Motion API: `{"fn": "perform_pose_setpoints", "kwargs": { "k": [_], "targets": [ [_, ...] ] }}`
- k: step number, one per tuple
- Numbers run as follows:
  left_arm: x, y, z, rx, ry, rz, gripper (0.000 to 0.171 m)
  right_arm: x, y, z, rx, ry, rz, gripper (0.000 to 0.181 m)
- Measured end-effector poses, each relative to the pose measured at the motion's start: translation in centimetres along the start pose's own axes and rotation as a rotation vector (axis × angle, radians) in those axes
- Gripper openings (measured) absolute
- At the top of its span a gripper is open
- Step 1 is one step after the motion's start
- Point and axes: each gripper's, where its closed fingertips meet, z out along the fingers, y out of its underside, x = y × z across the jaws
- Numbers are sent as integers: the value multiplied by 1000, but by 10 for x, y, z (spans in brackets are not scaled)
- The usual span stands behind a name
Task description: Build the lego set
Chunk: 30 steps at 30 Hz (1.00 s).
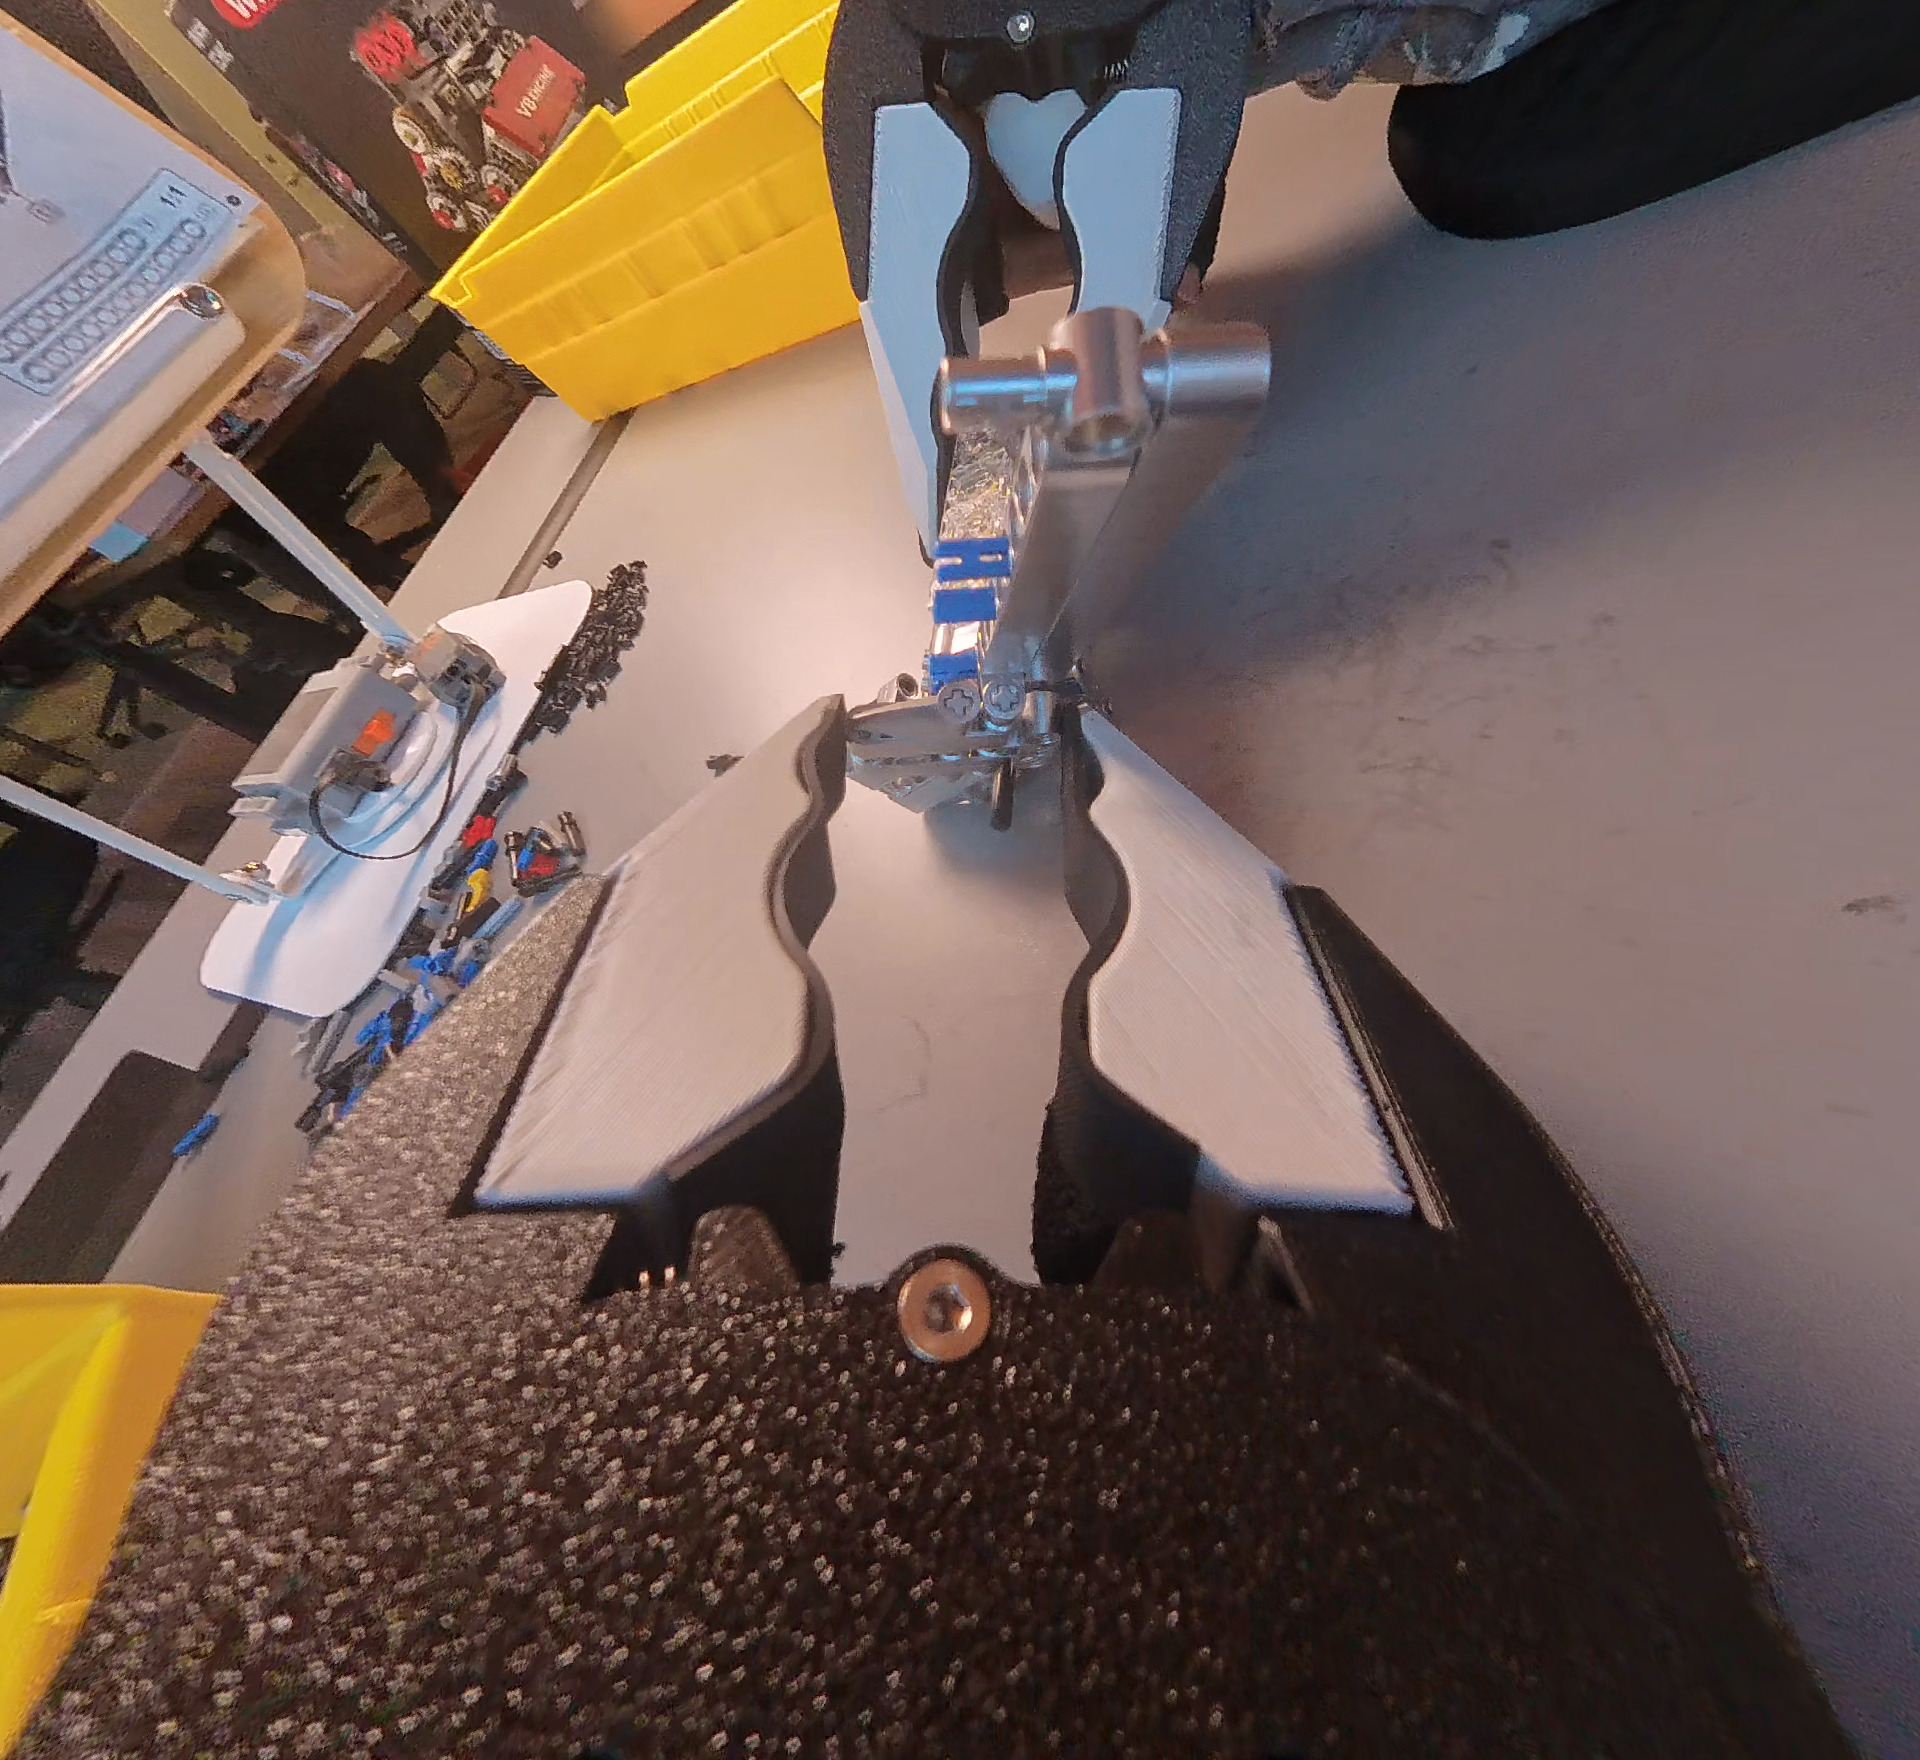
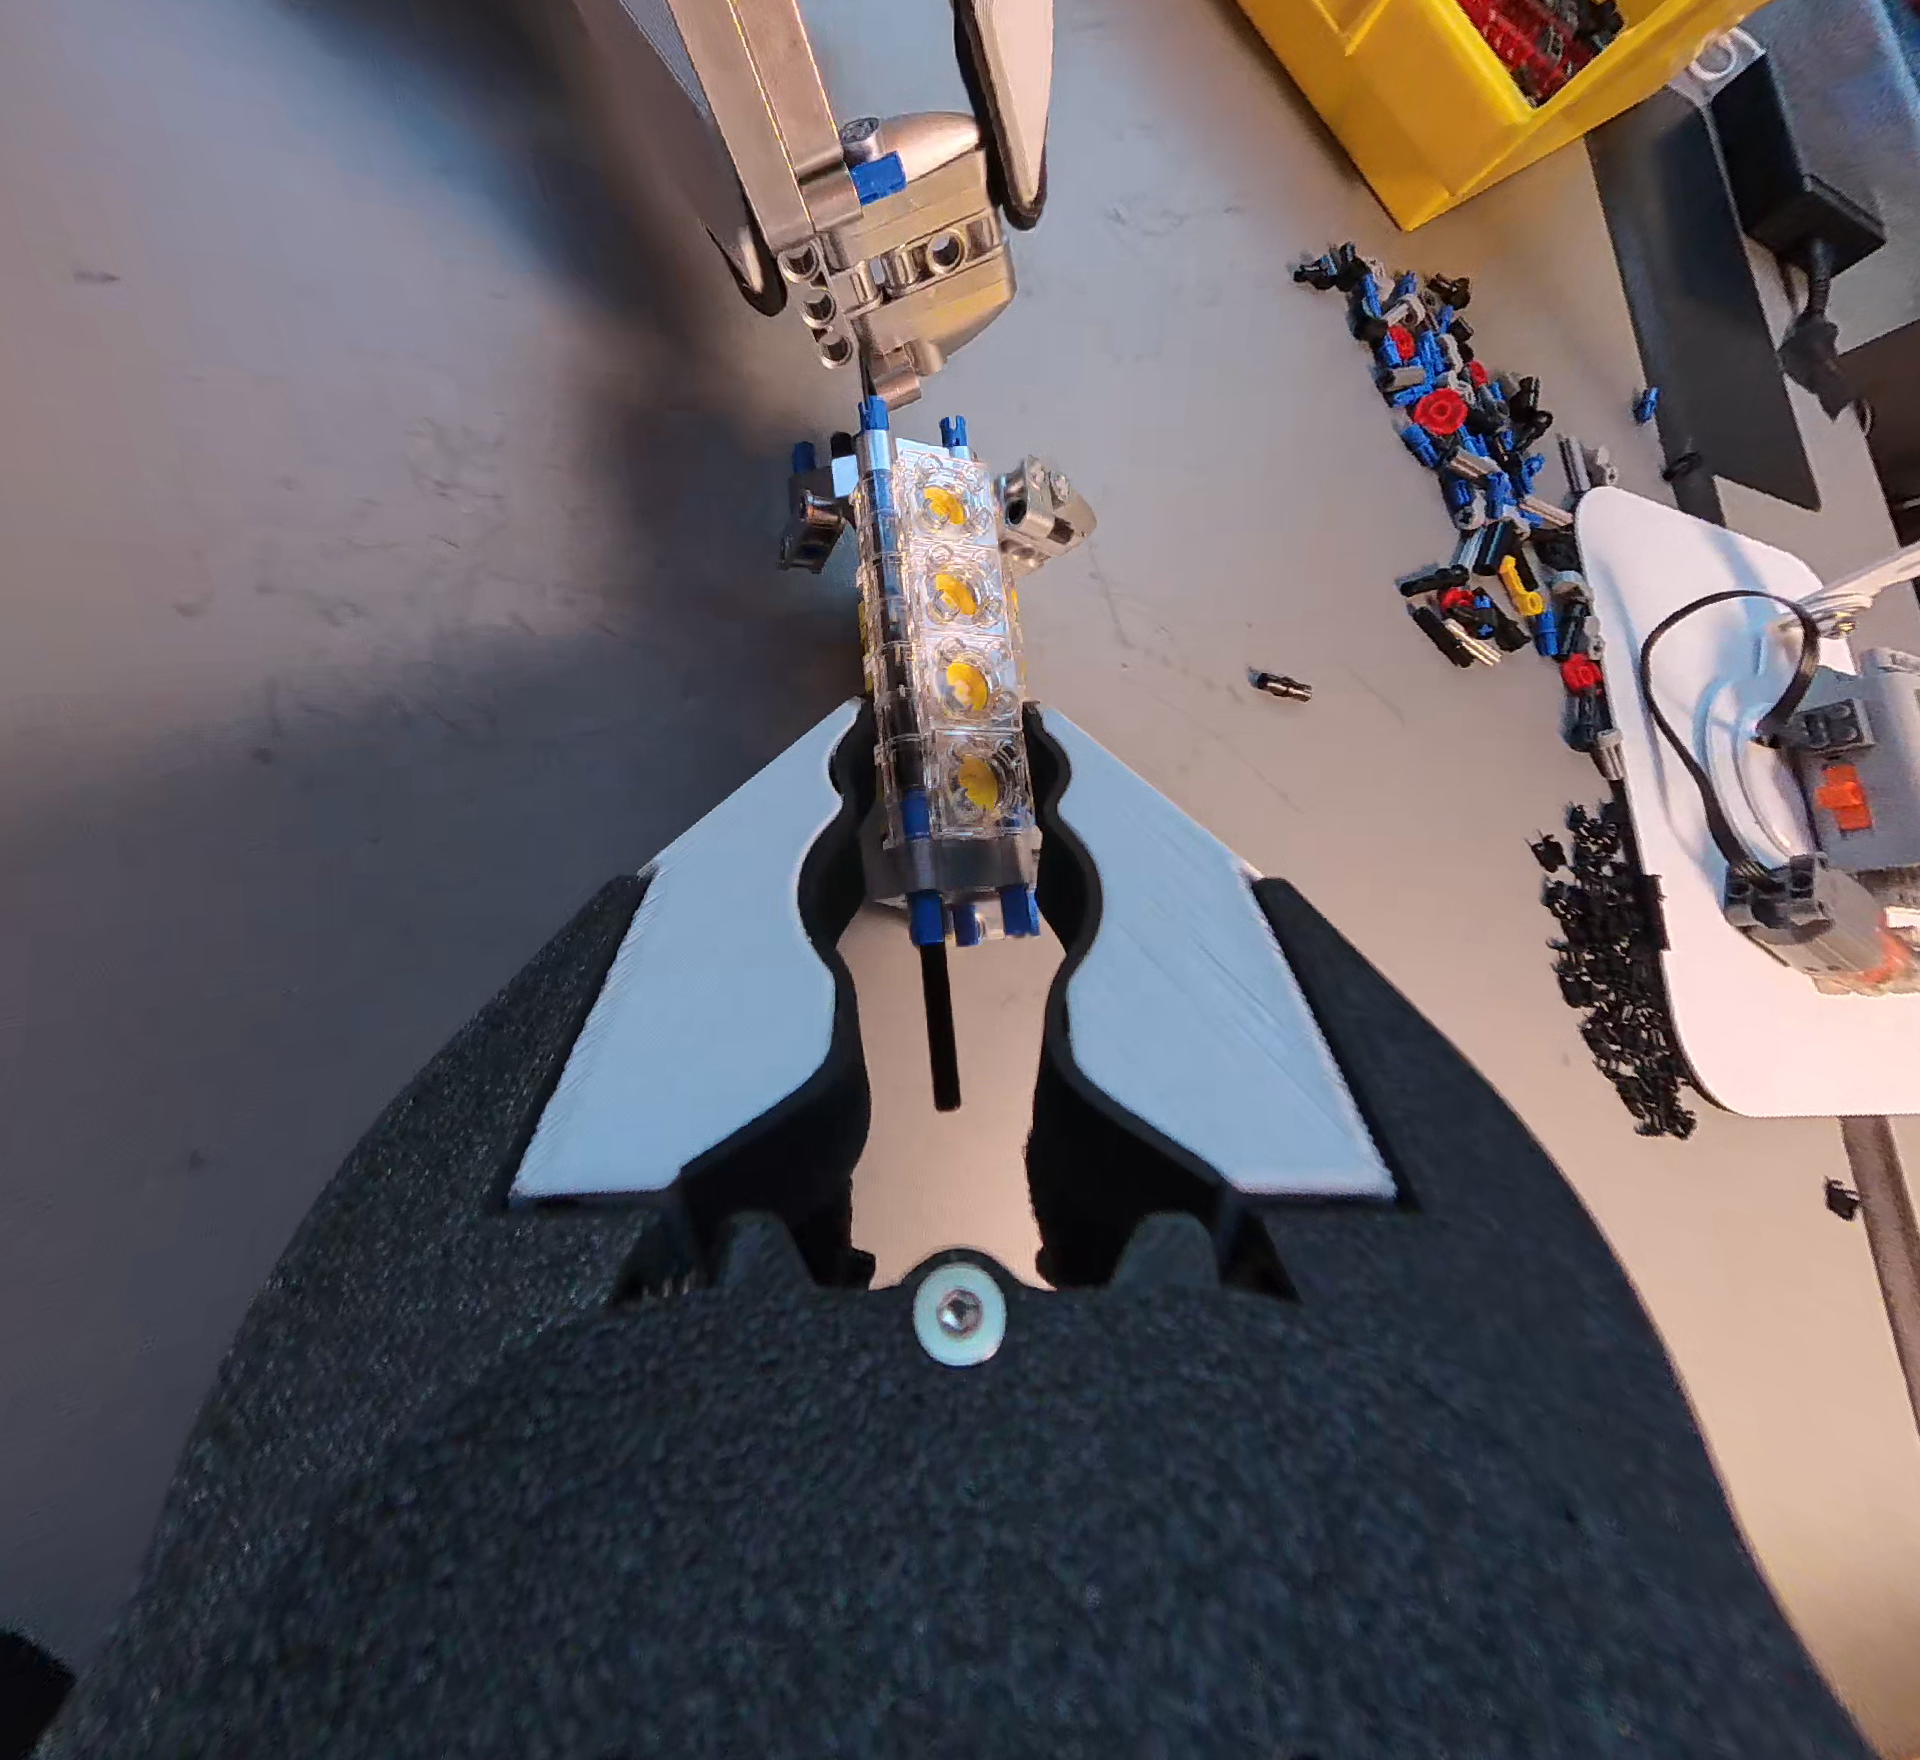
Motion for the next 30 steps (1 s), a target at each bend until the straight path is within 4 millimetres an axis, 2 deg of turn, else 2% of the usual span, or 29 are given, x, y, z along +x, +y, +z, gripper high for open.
{"fn": "perform_pose_setpoints", "kwargs": {
  "k": [4,12,18,26,30],
  "targets": [
    [-6,-3,0,3,-69,86,40,-7,-5,-2,9,-44,21,26],
    [-10,-9,2,-27,-188,288,40,-12,-12,-7,39,-147,216,26],
    [-10,-8,5,-66,-240,406,39,-10,-18,-6,42,-140,265,26],
    [-8,-11,7,-71,-277,505,39,-12,-24,-12,76,-166,287,26],
    [-4,-16,7,-42,-265,499,39,-15,-24,-14,113,-192,274,26]
  ]
}}
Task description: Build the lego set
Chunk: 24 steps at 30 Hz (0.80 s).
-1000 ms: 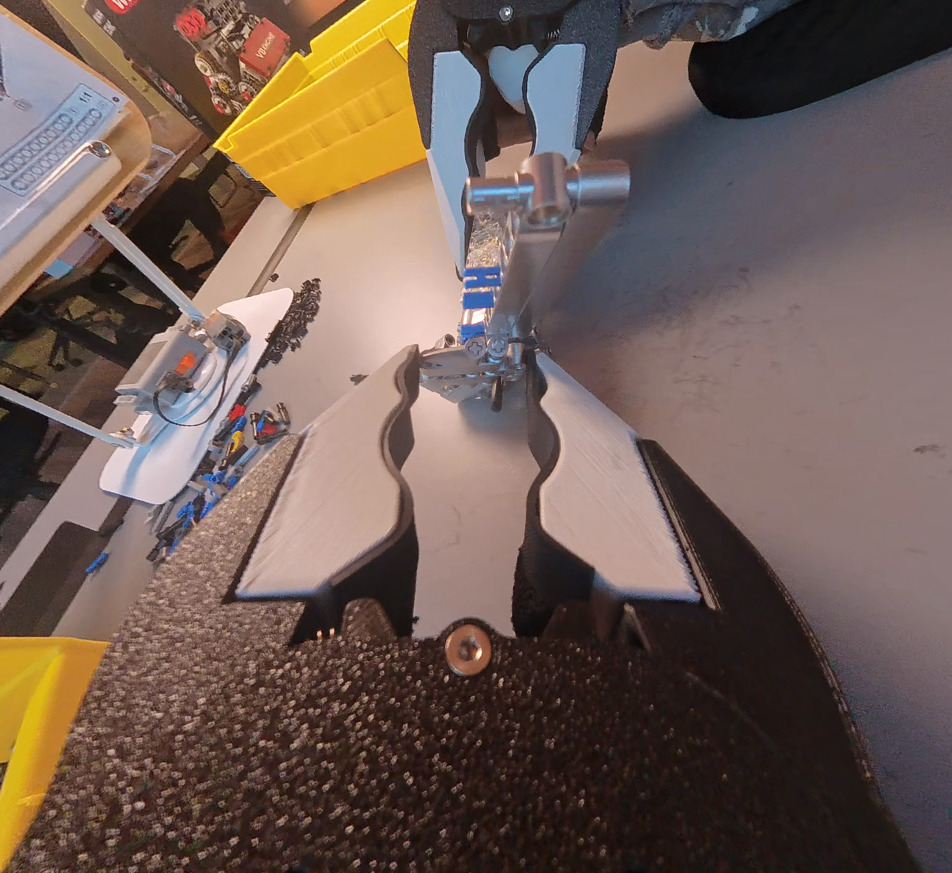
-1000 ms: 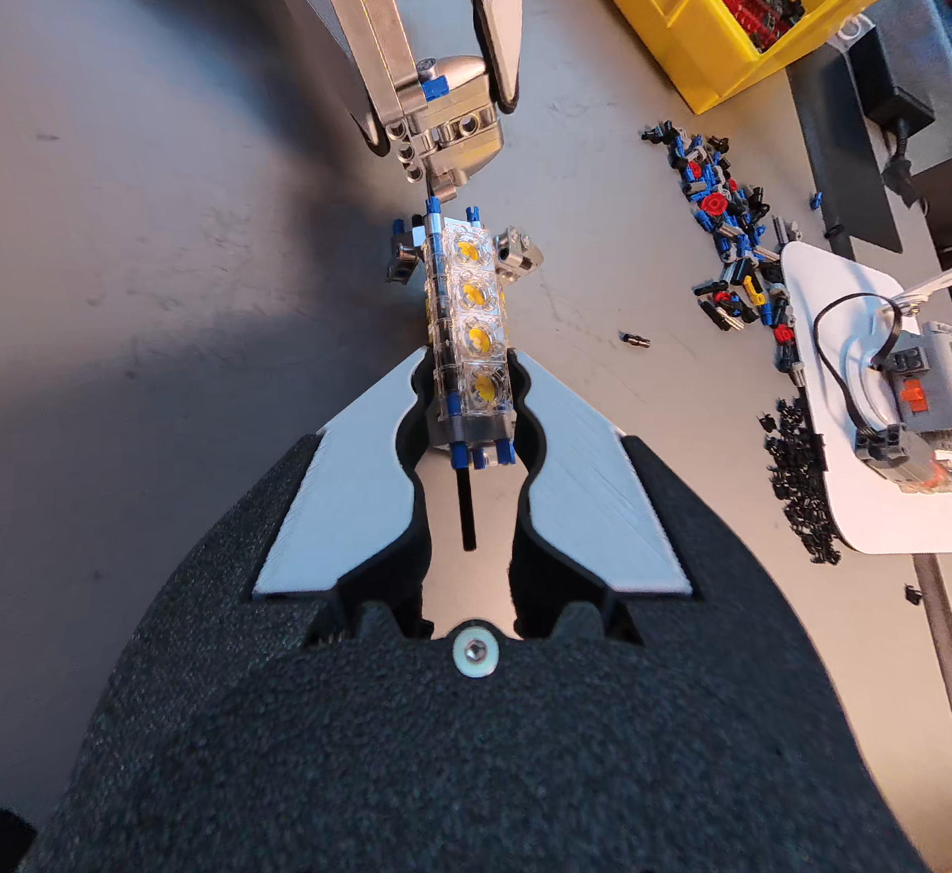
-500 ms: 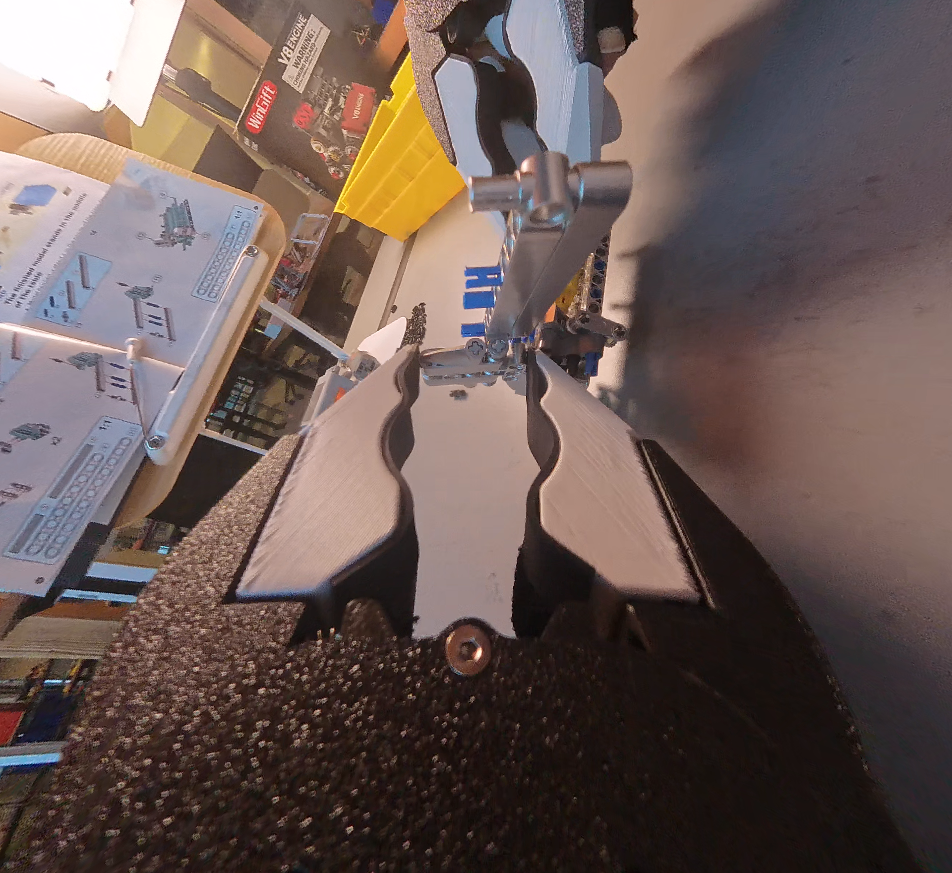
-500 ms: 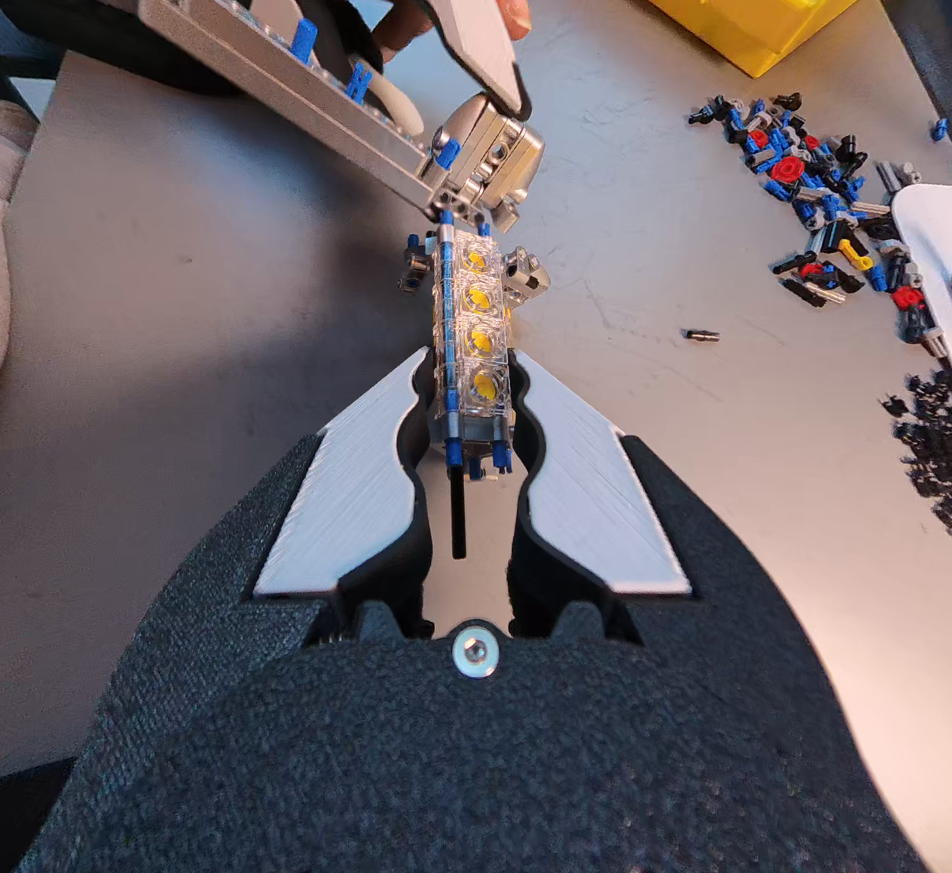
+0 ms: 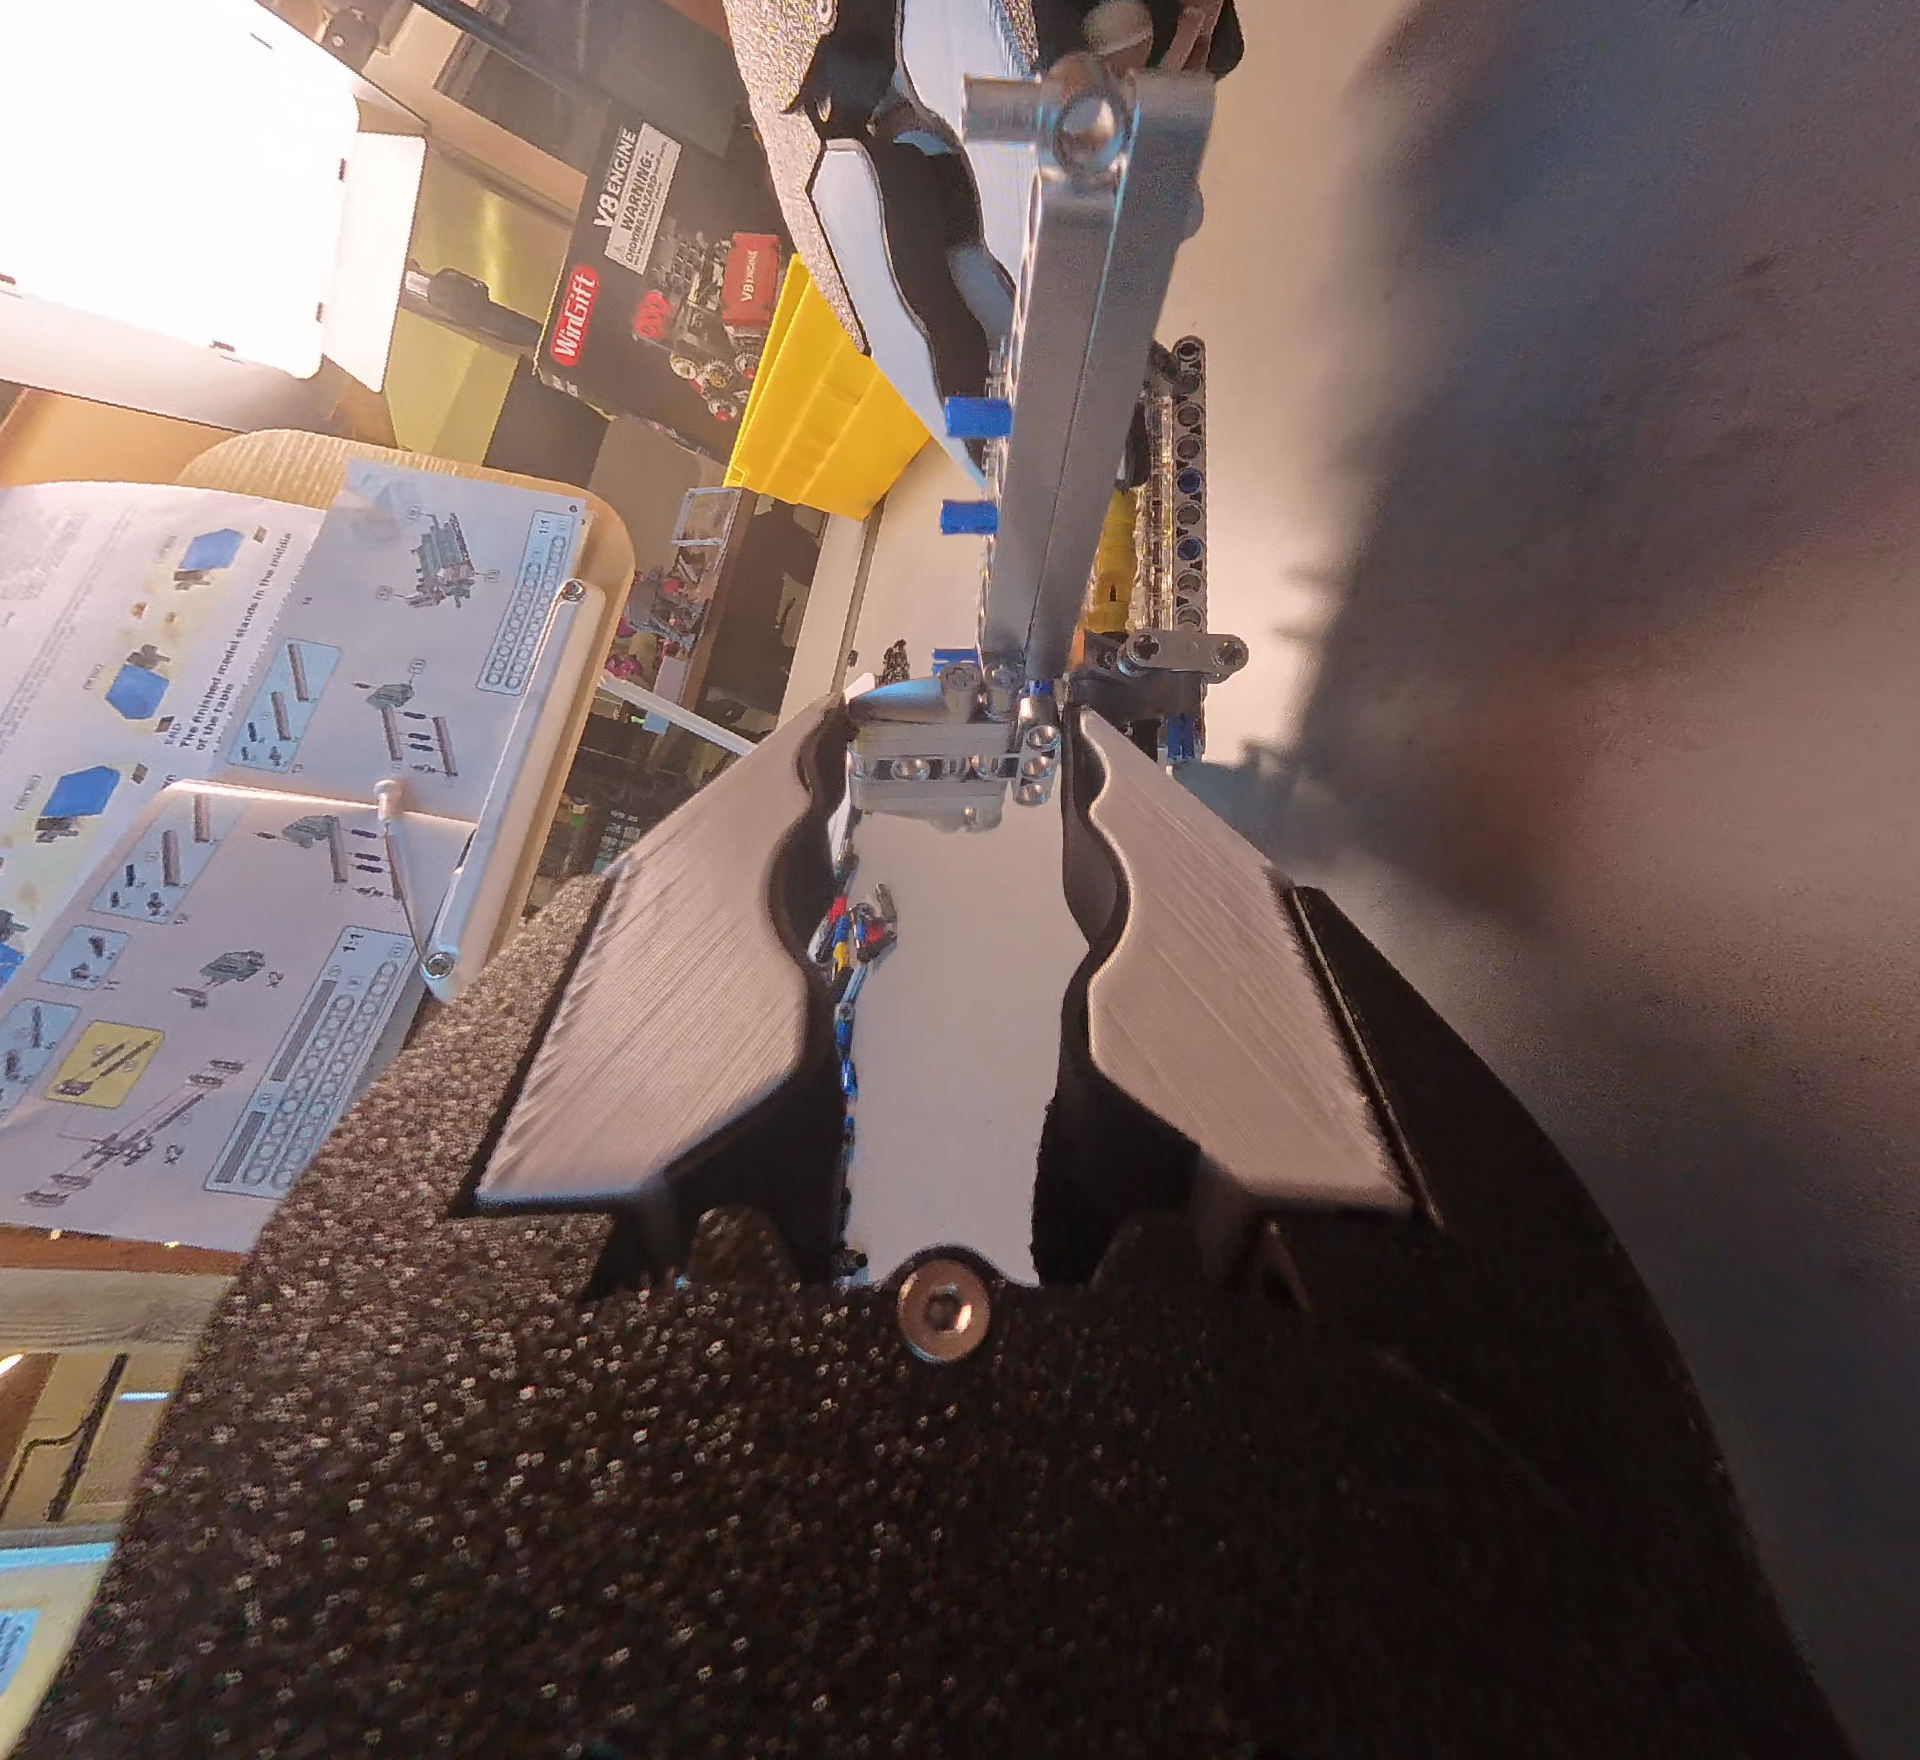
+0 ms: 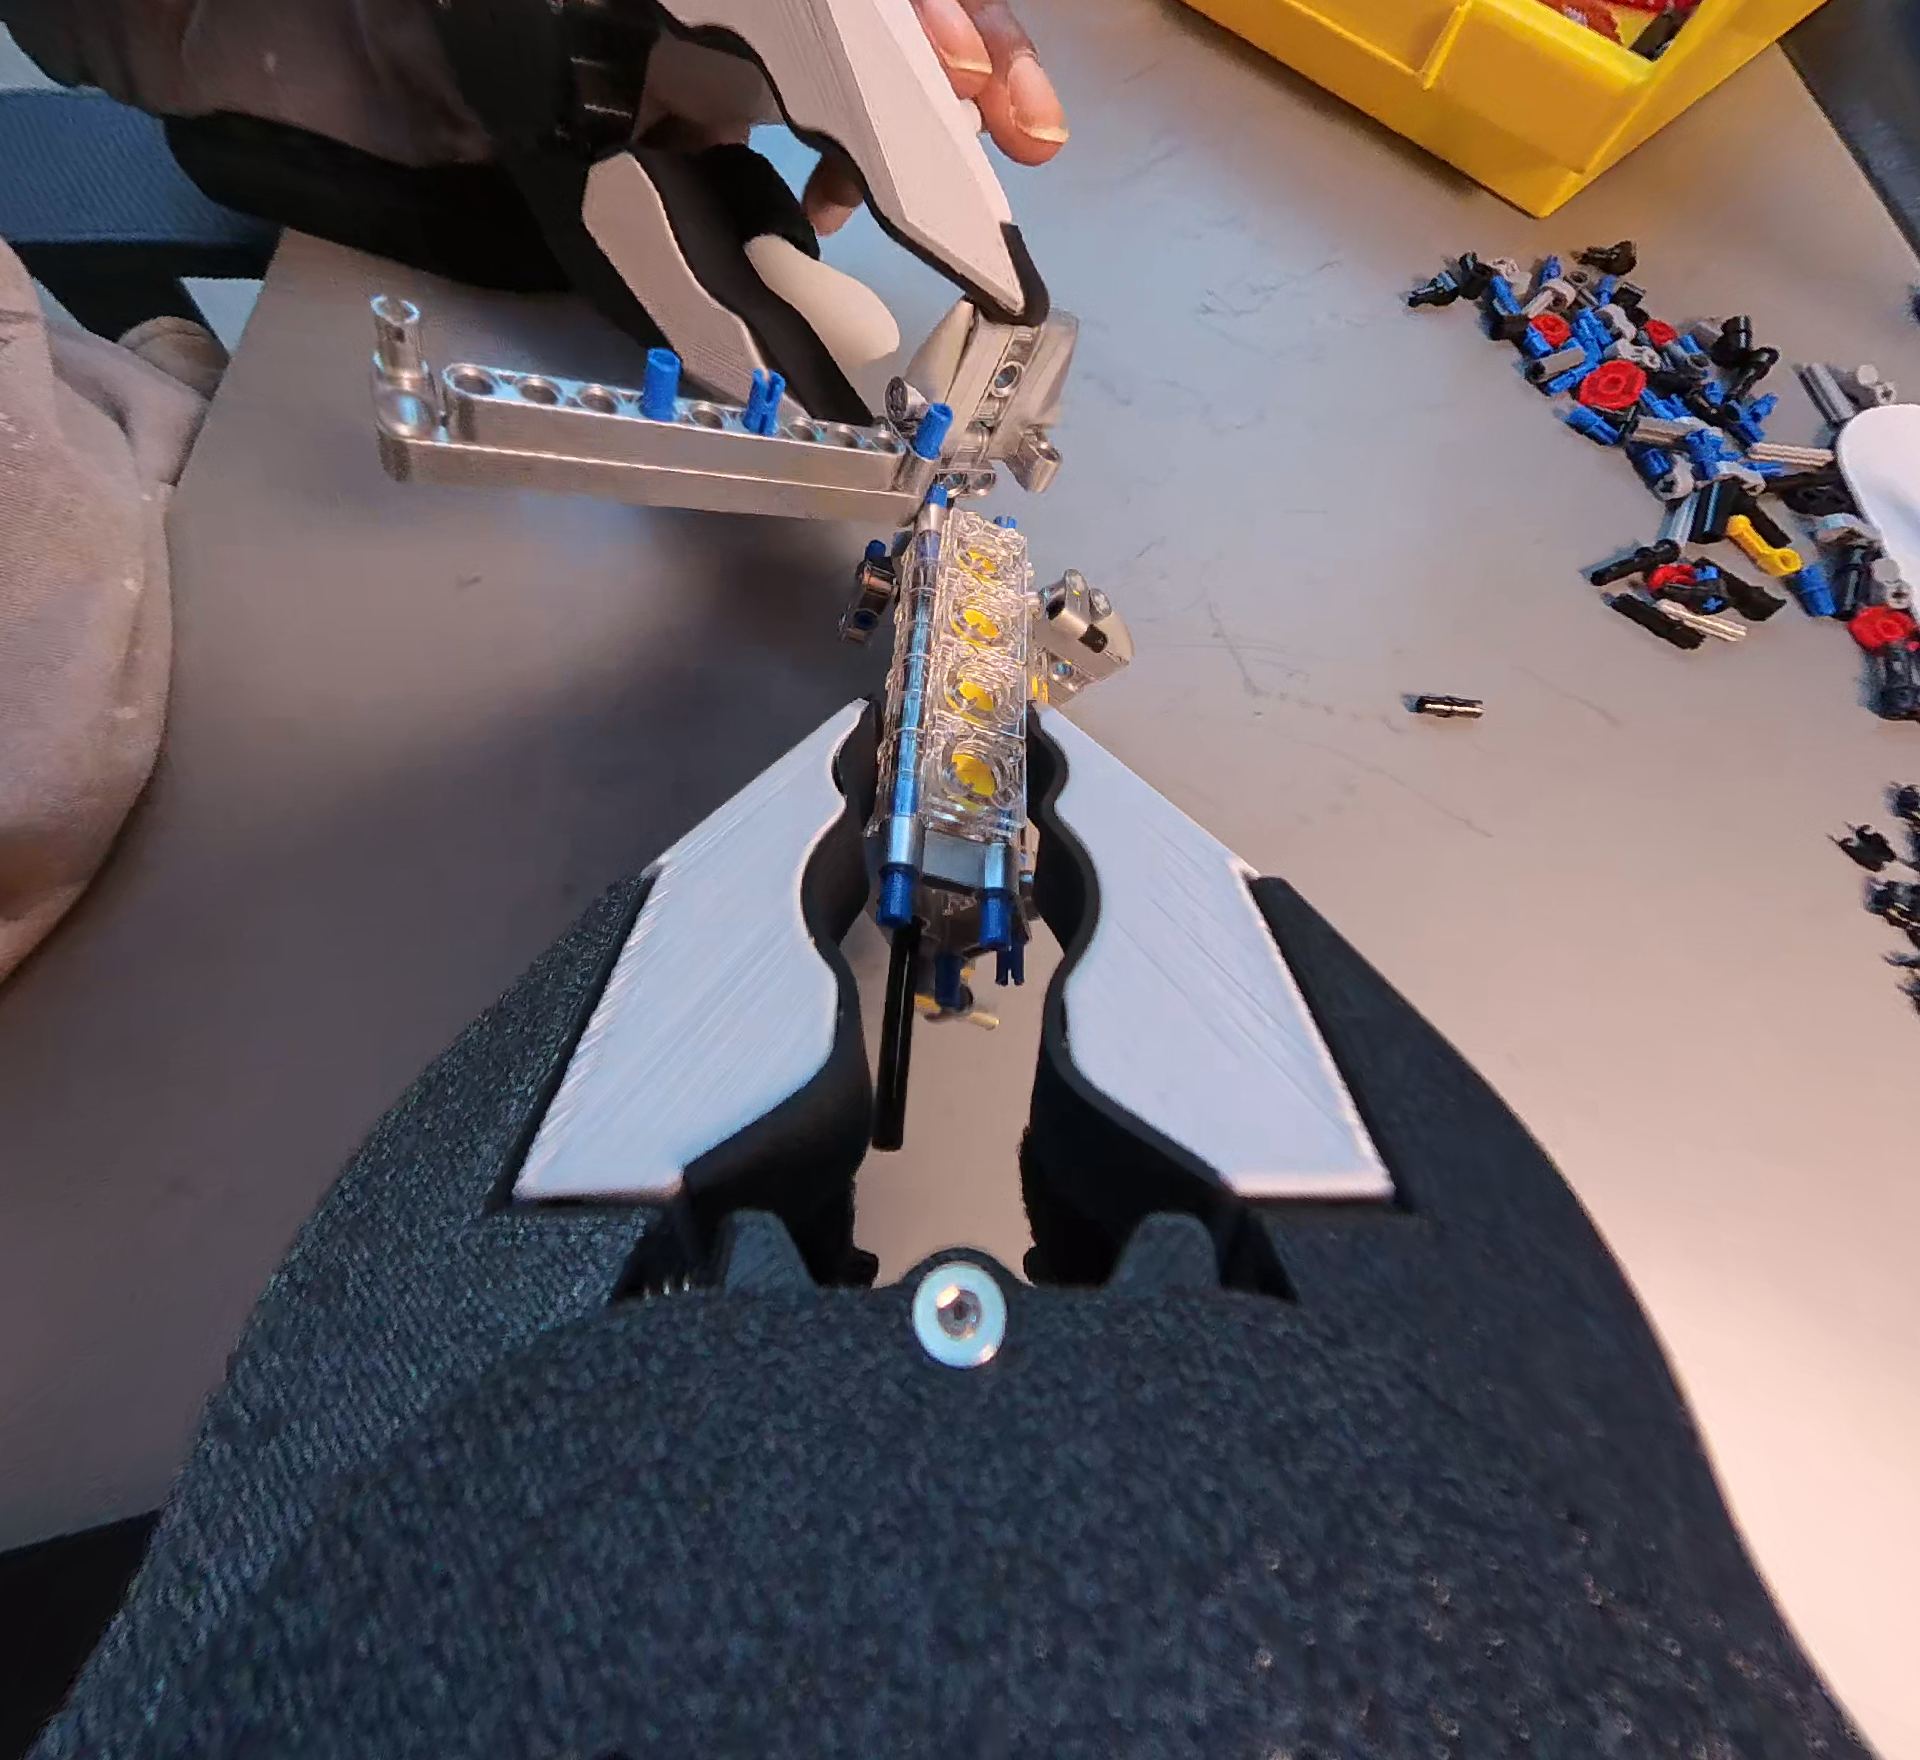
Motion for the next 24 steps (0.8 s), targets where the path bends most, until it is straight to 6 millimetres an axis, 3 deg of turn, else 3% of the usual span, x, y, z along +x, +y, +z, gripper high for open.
{"fn": "perform_pose_setpoints", "kwargs": {
  "k": [4,9,13,18,24],
  "targets": [
    [-6,-8,-3,70,12,-134,39,-5,-5,-5,92,-103,75,26],
    [-44,-21,-19,299,21,-617,39,-10,-27,-14,214,-194,194,25],
    [-60,-19,-29,417,49,-834,39,-8,-41,-20,263,-233,329,24],
    [-59,-17,-29,448,115,-904,39,-8,-51,-23,277,-336,546,25],
    [-42,-17,-25,424,227,-902,39,-27,-50,-22,245,-506,797,25]
  ]
}}
